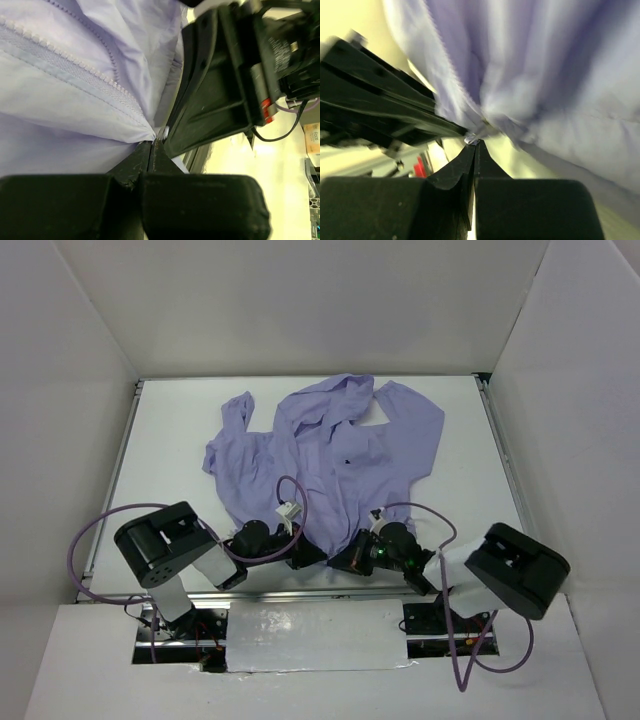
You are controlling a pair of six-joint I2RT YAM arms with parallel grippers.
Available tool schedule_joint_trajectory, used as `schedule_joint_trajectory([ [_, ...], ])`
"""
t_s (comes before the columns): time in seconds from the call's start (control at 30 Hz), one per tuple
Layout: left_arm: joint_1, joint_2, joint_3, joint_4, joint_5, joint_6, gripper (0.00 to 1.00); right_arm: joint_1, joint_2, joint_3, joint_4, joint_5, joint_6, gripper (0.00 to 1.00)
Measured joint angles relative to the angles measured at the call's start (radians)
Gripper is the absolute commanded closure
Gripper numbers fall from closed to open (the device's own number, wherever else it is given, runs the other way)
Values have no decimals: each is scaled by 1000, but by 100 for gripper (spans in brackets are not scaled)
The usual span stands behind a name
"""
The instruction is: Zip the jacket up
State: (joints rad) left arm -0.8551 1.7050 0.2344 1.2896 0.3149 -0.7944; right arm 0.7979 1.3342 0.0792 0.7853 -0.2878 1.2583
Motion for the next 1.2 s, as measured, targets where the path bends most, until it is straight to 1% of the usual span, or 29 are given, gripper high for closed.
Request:
schedule_joint_trajectory([
  [0.07, 0, 0, 2, -5, 1, 0, 100, 0, 73, -14, 71, -34, -6, 100],
  [0.17, 0, 0, 3, -7, 3, 0, 100, 0, 237, -22, 261, -93, 9, 100],
  [0.33, 0, 2, 3, -5, 4, 2, 100, -2, 504, -18, 517, -148, 63, 100],
  [0.43, 0, 11, 3, -3, 4, 2, 100, -4, 595, -9, 642, -163, 68, 100],
  [0.47, 0, 16, 3, -4, 4, 2, 100, -4, 599, -8, 653, -163, 70, 100],
  [0.57, 0, 21, 3, -3, 1, 3, 100, -4, 568, -11, 628, -158, 79, 100],
  [0.63, 0, 21, 3, -3, -3, 5, 100, -7, 520, -21, 590, -158, 83, 100],
  [0.87, 0, 13, 3, -22, -35, 8, 100, -7, 254, -27, 542, -130, 63, 100],
  [1.07, 0, 7, 4, -9, -41, 9, 100, -7, 58, -29, 296, -89, -6, 100],
  [1.2, 0, 16, 4, -11, -40, 9, 100, -7, 9, -24, 171, -60, -46, 100],
])
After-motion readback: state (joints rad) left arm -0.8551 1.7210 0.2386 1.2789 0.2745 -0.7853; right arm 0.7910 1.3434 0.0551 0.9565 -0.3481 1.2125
